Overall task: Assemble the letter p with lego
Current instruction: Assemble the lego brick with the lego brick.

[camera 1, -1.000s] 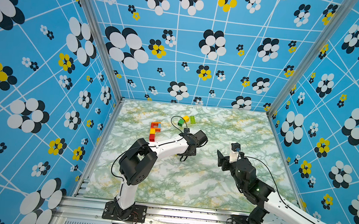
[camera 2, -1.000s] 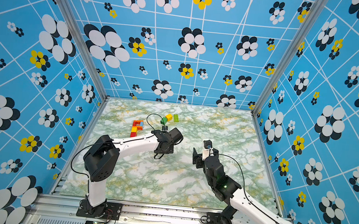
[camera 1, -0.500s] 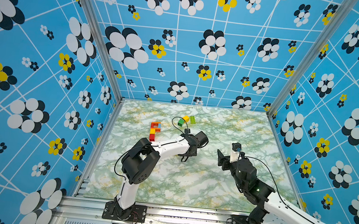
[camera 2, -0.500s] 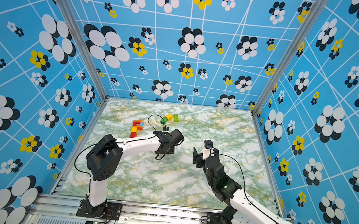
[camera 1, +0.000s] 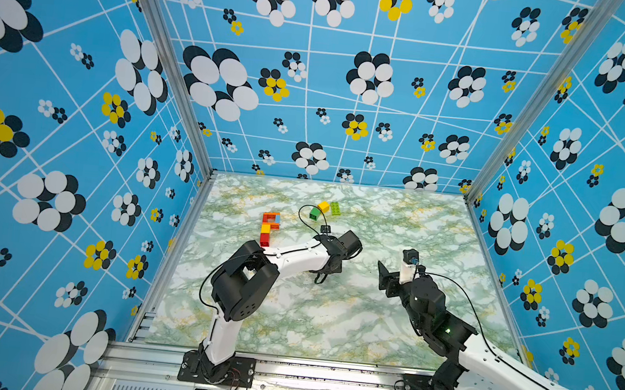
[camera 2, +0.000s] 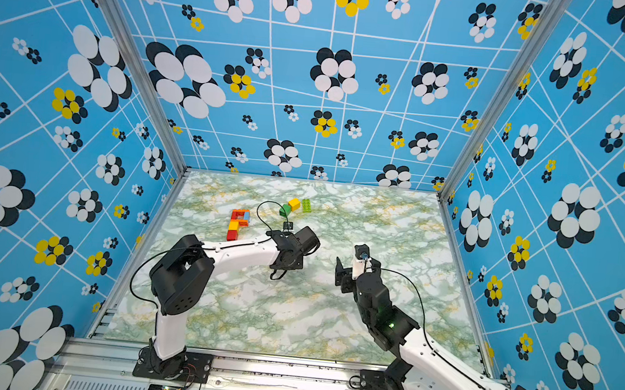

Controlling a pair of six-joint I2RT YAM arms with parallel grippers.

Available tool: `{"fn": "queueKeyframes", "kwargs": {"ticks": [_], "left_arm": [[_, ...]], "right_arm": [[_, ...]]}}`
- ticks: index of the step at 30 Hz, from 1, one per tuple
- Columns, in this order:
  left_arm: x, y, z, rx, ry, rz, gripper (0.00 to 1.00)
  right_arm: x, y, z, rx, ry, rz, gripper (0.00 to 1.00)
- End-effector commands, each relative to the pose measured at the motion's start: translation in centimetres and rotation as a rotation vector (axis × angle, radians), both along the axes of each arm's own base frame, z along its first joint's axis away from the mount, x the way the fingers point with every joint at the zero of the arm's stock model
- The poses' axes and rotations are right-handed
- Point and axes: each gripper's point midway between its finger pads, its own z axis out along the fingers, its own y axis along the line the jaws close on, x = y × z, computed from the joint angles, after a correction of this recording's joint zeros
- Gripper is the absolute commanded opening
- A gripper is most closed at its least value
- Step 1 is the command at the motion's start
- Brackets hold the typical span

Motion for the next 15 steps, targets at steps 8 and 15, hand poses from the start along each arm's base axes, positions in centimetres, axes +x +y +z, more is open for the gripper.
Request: {"fn": "queueKeyframes", "kwargs": {"ticks": [8,15], "left_arm": [[-2.8,1.5,-4.1,0.013,0.119,0.023,0.0],[-5.3,2.3,-7.6,0.001,0.231,0.047,0.0]], "right_arm": [[0.2,-0.2,0.3,0.019,-0.017,-0.016,0.84],[0.2,-0.3,0.4,0.018,-0.02,-0.018,0.84]]}}
